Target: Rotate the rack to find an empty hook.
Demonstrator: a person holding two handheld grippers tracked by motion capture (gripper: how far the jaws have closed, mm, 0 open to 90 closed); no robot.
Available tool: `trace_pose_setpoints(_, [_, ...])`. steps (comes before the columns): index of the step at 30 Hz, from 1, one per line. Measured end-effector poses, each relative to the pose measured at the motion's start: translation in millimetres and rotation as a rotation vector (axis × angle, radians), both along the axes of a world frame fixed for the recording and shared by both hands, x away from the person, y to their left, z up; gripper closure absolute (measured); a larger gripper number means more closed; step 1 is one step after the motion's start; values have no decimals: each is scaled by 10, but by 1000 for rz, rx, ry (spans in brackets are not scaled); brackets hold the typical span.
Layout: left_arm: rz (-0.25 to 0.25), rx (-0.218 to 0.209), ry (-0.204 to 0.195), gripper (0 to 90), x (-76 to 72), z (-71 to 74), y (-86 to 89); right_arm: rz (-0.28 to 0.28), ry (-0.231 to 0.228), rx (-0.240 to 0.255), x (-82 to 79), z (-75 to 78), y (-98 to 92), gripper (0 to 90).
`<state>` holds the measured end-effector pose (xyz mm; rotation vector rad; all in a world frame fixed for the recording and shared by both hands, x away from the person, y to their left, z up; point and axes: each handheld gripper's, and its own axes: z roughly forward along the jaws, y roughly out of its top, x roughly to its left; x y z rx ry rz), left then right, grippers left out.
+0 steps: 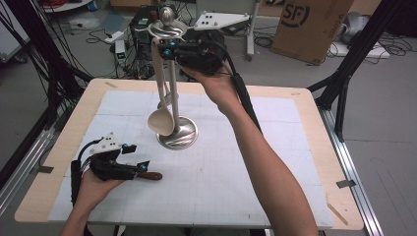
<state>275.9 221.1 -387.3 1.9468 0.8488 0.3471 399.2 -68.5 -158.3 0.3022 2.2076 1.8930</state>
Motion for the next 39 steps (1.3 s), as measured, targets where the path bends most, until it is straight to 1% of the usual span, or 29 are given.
trace_pose_setpoints(6, [0, 4, -2, 230, 1, 3, 7, 2, 1, 2, -7, -16, -103, 894])
trace_pose_setpoints(10, [4, -2, 1, 230, -3, 1, -1, 5, 6, 8, -1, -51, -212, 894])
trace_pose_setpoints(14, [-1, 6, 0, 231, -1, 1, 1, 0, 8, 12, 1, -72, -310, 894])
trace_pose_setpoints(19, [1, 5, 0, 230, -1, 0, -1, -26, 11, 16, 17, -88, -446, 894])
trace_pose_setpoints(24, [-2, 6, -1, 231, 2, 0, -1, -53, 3, 33, 39, -48, -548, 894])
trace_pose_setpoints(27, [0, 8, -1, 231, 2, 2, -5, -71, -1, 34, 49, -25, -571, 894])
trace_pose_setpoints(31, [-1, 4, 2, 231, -3, 1, -11, -81, -6, 35, 54, 9, -561, 894])
trace_pose_setpoints(39, [-2, 6, 0, 231, 1, 1, -7, -70, -12, 32, 51, 47, -516, 894])
